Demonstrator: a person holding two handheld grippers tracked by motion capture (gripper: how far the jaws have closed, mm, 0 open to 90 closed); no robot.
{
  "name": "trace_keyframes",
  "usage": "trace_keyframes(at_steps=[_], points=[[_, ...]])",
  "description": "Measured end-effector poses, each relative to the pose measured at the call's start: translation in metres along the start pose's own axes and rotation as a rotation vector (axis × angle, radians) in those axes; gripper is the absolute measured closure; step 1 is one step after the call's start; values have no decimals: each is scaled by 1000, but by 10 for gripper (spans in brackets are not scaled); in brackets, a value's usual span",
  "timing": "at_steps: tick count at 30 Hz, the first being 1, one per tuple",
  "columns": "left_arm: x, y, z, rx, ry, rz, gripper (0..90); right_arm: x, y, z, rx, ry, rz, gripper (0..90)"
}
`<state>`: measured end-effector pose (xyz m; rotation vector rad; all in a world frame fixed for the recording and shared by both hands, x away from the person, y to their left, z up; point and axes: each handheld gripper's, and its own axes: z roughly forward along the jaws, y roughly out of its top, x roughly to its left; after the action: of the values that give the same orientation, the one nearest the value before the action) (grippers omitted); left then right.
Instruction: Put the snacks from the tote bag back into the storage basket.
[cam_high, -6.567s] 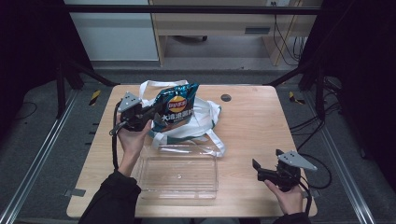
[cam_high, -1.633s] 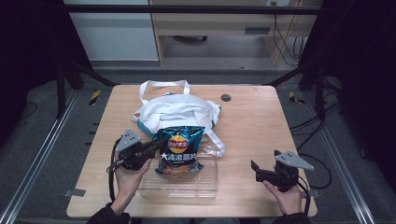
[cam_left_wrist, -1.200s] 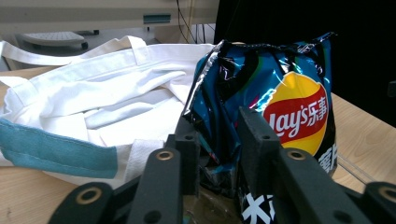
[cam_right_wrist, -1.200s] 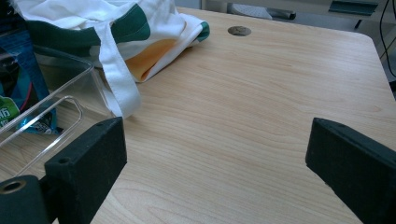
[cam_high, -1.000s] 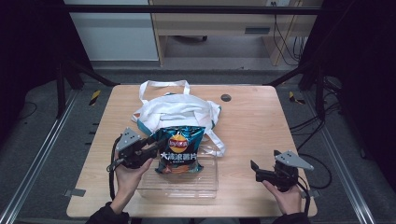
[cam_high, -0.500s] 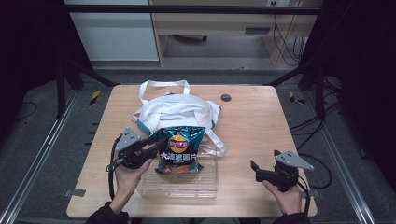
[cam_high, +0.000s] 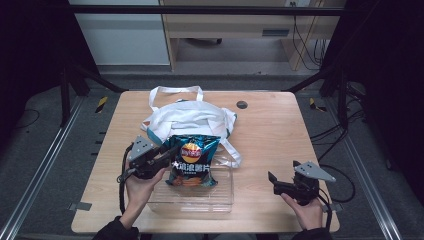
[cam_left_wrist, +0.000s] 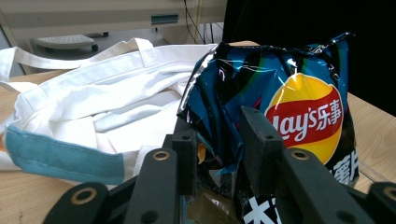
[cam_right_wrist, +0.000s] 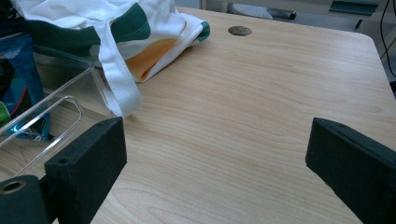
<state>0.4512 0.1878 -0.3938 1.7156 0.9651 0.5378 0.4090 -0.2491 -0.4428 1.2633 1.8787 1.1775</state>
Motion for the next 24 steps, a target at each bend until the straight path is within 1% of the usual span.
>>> trace_keyframes(at_steps=[5,7,10,16,19,24], points=[[3,0,-1,-6,-8,-13,649,0,0,0,0,0,1,55],[4,0,-2,-10,-16,-21,620,0,0,-1,1,3,3,55],[6,0,-3,-7,-26,-23,578,0,0,-1,1,3,2,55],[4,0,-6,-3,-37,-7,519,0,0,-1,2,3,2,55],[3,-1,-9,2,-36,10,508,0,0,-1,0,1,-1,55],[3,-3,-12,3,-34,11,508,0,0,-1,2,4,2,55]])
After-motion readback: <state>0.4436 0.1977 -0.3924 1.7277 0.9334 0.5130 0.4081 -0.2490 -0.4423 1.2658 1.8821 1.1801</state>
